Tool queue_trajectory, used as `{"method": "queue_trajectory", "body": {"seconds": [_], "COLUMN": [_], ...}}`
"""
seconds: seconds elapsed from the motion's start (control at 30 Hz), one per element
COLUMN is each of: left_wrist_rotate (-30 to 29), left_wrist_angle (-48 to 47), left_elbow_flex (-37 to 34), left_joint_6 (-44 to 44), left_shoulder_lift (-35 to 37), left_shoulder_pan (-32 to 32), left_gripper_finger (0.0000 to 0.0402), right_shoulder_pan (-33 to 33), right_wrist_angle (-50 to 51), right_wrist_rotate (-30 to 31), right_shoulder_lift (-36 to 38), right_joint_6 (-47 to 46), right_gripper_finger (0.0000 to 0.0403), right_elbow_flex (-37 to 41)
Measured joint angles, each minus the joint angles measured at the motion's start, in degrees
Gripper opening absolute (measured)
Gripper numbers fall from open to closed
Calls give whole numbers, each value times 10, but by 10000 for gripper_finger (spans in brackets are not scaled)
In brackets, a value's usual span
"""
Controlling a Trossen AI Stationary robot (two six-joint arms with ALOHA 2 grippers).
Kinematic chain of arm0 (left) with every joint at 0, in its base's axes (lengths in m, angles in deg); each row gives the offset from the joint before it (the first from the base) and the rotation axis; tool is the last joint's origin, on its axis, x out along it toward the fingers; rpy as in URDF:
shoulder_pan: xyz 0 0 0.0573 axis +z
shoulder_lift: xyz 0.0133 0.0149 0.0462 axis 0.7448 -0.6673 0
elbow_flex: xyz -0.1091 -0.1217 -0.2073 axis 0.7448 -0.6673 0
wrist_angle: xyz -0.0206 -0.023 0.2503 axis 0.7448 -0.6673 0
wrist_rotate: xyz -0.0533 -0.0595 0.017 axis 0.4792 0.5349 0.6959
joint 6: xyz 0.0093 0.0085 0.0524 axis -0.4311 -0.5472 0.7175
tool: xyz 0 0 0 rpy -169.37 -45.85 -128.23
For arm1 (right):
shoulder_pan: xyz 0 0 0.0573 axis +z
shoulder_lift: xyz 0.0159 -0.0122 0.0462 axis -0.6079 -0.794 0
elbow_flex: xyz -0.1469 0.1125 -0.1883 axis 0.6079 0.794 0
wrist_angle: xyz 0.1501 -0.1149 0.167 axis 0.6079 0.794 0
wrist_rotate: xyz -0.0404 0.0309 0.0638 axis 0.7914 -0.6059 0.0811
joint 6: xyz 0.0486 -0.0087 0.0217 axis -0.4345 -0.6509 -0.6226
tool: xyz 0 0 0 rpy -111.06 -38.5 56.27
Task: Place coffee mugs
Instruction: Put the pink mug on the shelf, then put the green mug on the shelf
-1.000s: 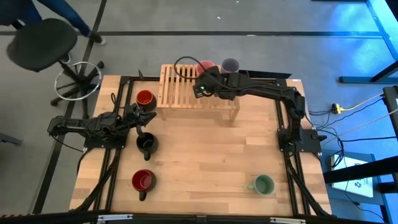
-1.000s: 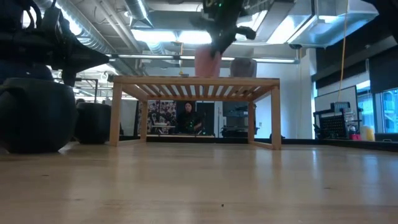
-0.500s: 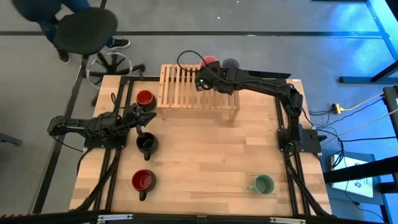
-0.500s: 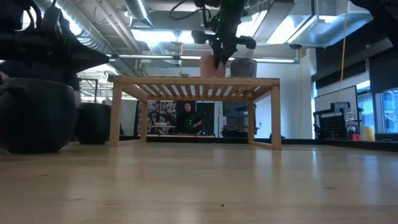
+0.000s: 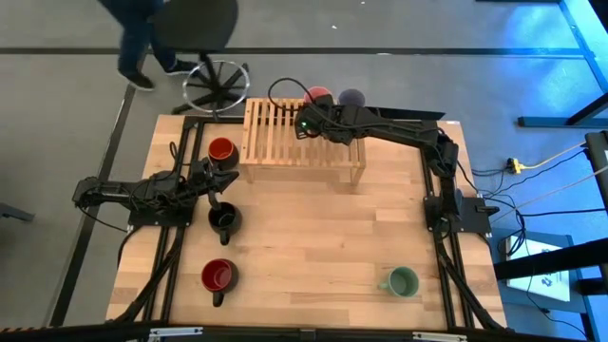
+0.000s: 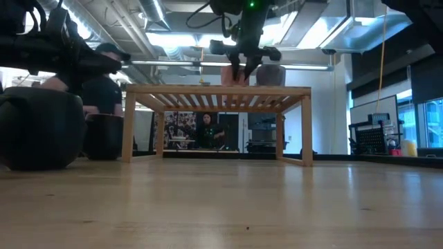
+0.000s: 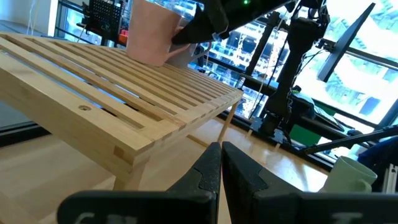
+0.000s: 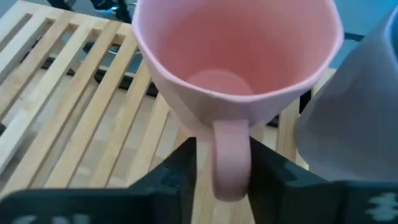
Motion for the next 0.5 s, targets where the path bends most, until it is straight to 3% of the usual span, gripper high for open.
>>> {"method": "queue_trajectory", "body": {"seconds": [0.3, 0.5], "left_wrist_rotate": [0, 0], "left_wrist_angle": [0, 0], "left_elbow_flex": [0, 0], "left_joint_6": [0, 0], "left_shoulder_lift": [0, 0], "left_shoulder_pan": [0, 0], "left_gripper_finger": [7, 7], "right_shoulder_pan": [0, 20], "right_wrist_angle": [9, 50], "right_wrist_rotate": [-12, -50], "right_shoulder_lift": [17, 42], "right_joint_6": [20, 46], "right_gripper_finger": [208, 238], "right_elbow_flex": [-7, -41]}}
